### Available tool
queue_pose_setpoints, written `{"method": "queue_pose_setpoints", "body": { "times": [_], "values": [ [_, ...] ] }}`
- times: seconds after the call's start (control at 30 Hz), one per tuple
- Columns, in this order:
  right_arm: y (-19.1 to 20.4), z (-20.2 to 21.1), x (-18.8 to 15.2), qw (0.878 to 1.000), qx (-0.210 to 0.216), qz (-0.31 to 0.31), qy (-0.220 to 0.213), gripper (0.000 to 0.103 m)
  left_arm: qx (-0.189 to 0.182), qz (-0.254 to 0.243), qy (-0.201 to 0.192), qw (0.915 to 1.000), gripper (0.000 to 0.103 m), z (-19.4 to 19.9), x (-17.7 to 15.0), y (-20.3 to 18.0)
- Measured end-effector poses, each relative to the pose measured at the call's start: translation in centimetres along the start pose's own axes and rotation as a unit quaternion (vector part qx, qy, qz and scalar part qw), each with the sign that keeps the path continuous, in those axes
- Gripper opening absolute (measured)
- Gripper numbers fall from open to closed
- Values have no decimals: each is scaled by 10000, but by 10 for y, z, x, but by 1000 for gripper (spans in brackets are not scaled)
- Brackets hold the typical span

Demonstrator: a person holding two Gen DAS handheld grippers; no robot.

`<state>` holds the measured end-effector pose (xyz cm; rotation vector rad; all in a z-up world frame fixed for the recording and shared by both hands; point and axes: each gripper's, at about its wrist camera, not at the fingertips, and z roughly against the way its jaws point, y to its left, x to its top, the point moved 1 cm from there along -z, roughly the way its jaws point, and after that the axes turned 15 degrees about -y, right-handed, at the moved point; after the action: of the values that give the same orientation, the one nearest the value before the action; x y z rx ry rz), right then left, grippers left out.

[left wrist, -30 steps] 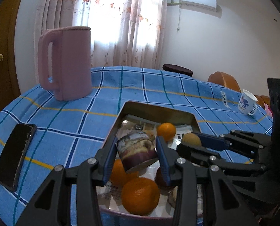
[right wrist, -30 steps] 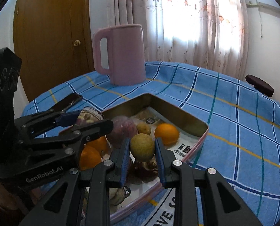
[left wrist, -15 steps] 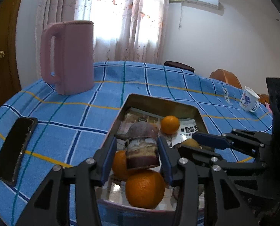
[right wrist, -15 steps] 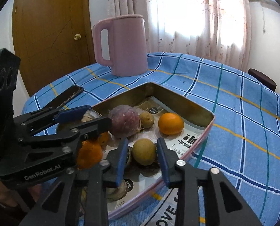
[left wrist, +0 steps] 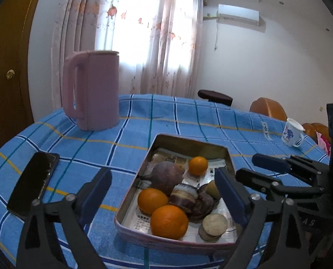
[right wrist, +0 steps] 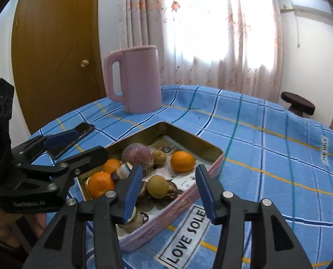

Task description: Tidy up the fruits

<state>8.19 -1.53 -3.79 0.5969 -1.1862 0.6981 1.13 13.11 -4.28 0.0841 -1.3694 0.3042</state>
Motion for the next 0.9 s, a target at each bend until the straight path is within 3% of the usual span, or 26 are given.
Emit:
{"method": "queue_pose_setpoints", "body": {
  "times": [0.67,0.8,0.9],
  "values": [
    [-11,66,10,9964,-474,-145,-685,53,-291,-152,-217,9992,98,21,6,-30],
    [-13,77,10,9944,-571,-191,-868,73,-343,-198,-223,9990,98,22,7,-38],
    [-16,81,12,9937,-560,-278,-935,73,-351,-237,-234,9988,98,22,8,-41]
  ]
}}
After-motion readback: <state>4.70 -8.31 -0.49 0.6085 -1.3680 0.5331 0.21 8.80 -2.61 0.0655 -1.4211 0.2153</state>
